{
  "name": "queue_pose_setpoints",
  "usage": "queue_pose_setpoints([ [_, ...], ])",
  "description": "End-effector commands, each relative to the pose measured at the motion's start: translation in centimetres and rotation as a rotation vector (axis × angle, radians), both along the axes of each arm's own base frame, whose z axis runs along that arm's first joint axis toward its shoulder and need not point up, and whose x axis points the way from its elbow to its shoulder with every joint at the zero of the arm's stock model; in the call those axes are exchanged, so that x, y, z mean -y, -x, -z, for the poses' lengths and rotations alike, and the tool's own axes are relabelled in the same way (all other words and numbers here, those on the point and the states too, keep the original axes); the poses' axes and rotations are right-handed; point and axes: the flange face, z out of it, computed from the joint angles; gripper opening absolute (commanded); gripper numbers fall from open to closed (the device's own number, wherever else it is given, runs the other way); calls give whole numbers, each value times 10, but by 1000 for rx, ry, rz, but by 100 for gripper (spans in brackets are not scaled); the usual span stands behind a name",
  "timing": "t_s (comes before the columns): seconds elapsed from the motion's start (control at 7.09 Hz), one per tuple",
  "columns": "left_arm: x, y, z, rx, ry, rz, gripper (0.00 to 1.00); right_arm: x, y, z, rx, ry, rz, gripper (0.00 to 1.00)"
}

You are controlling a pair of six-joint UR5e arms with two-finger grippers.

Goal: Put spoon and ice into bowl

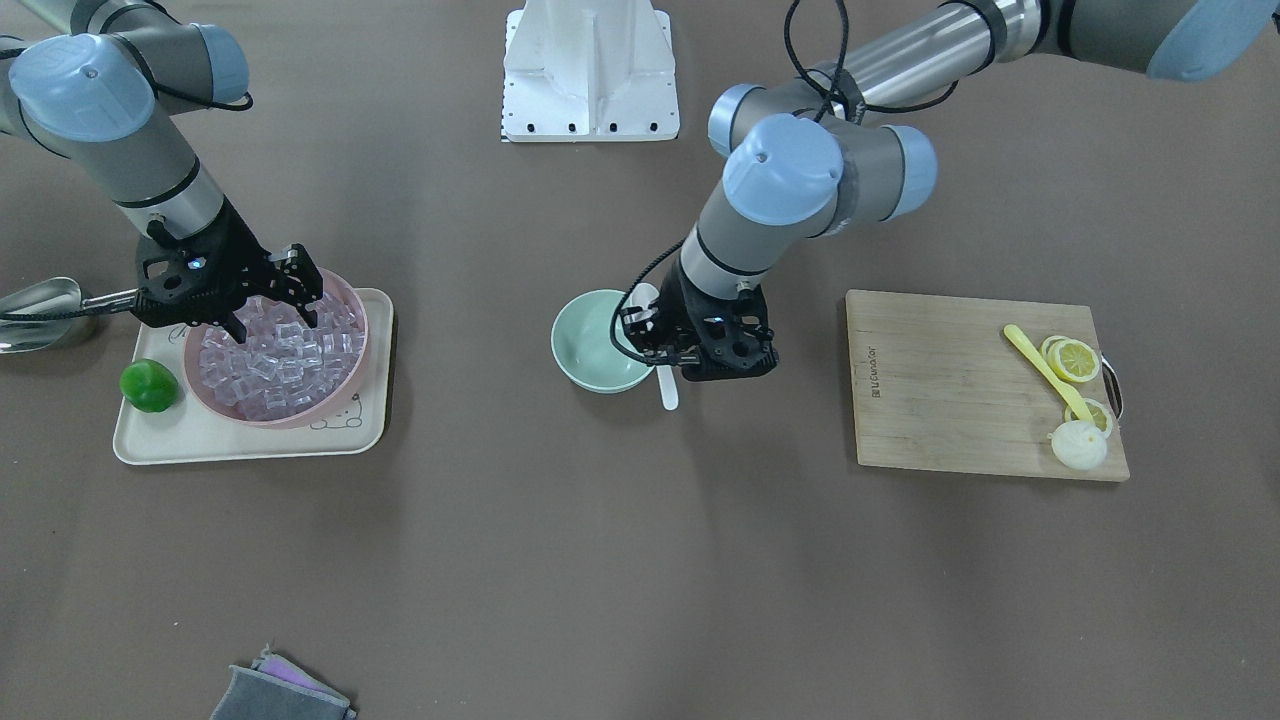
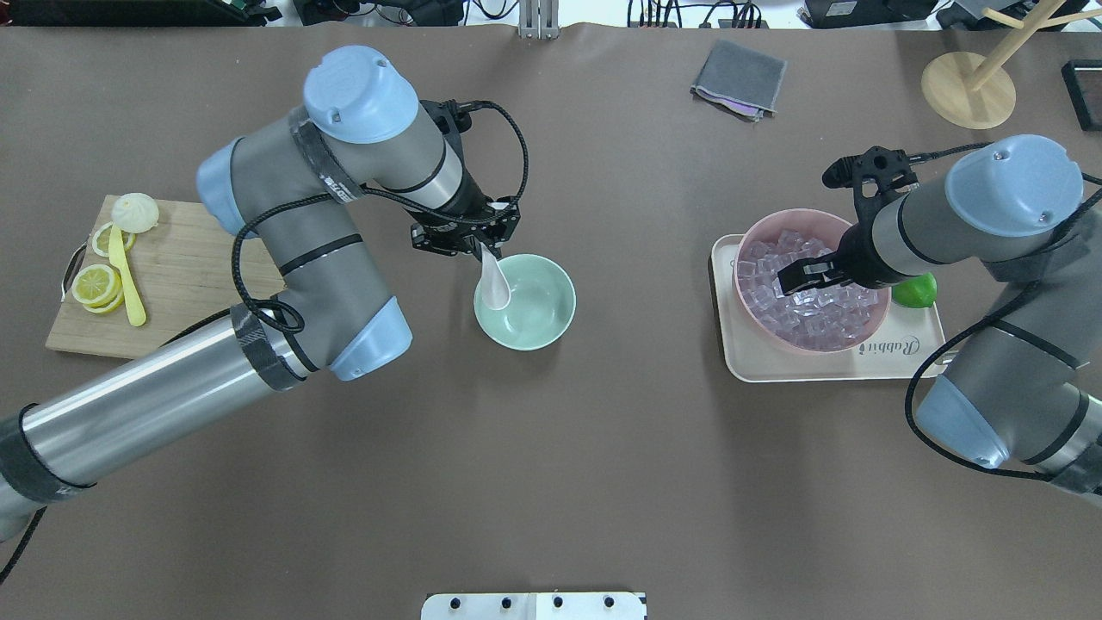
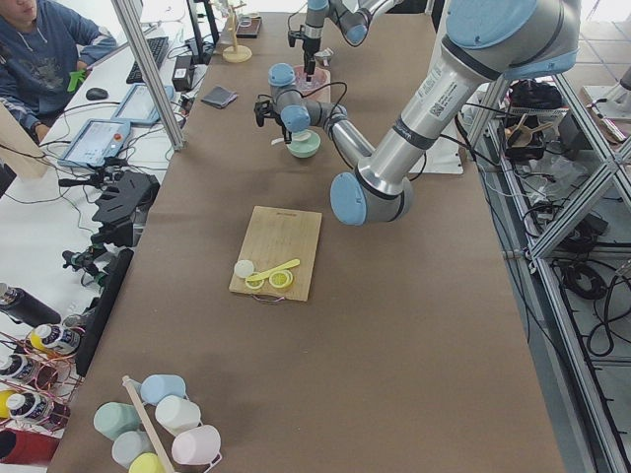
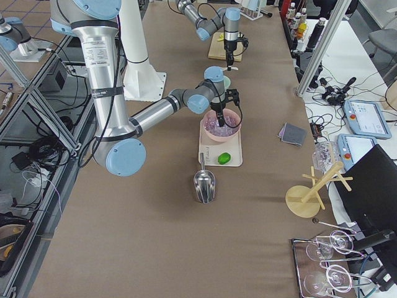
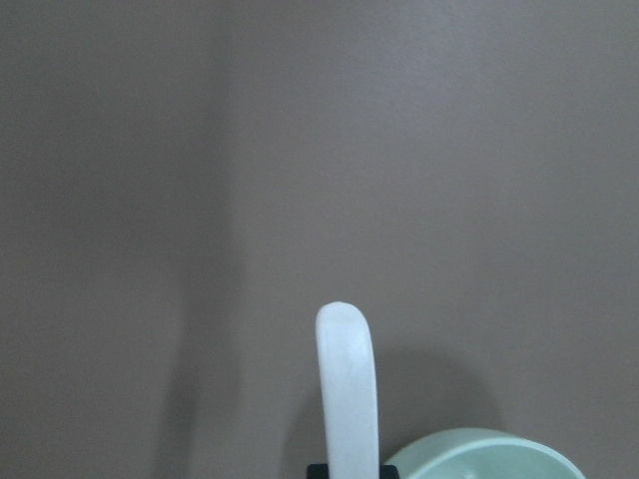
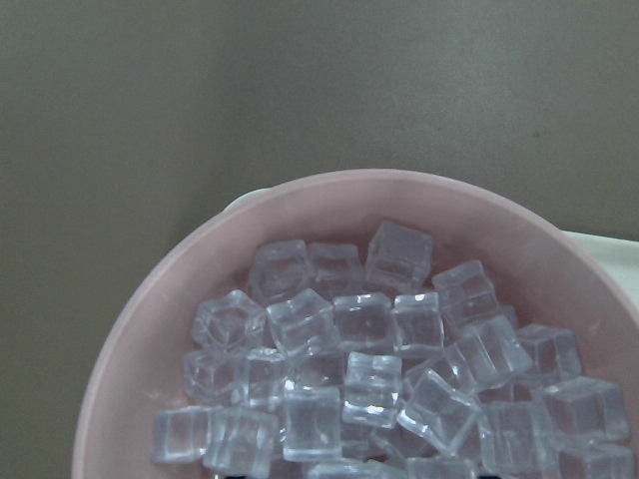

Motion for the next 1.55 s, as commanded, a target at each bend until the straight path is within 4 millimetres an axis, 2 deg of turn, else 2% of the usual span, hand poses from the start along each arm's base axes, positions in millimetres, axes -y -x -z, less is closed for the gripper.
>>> queue_pose_setpoints([
  [0.0, -6, -20, 14, -4, -11, 14, 0, -3, 6, -2, -2, 5, 9, 69],
  [0.28, -9, -33, 21, -28, -30, 2, 0, -8, 12, -2, -3, 6, 23, 56],
  [0.42, -11, -36, 19, -24, -36, 3, 90, -10, 15, -6, -9, 11, 28, 52],
  [0.56, -8, -33, 21, -21, -48, 26, 99, -10, 16, -8, -12, 10, 27, 44],
  [0.71, -6, -30, 24, -24, -55, 29, 99, -11, 16, -8, -9, 13, 31, 19],
  [0.85, 4, -15, 26, -27, -57, 45, 99, -11, 17, -5, -2, 10, 34, 0],
  [0.99, 21, 7, 21, -28, -49, 59, 99, -11, 17, 0, 6, 5, 36, 0],
  [1.13, 34, 46, -14, -27, -45, 3, 99, -11, 19, 11, 23, -3, 42, 0],
  [1.27, 39, 107, -62, -22, -87, -35, 99, -5, 25, 41, 58, -21, 40, 0],
  [1.41, 35, 175, -114, -12, -139, -70, 99, 4, 39, 87, 96, 14, -1, 0],
])
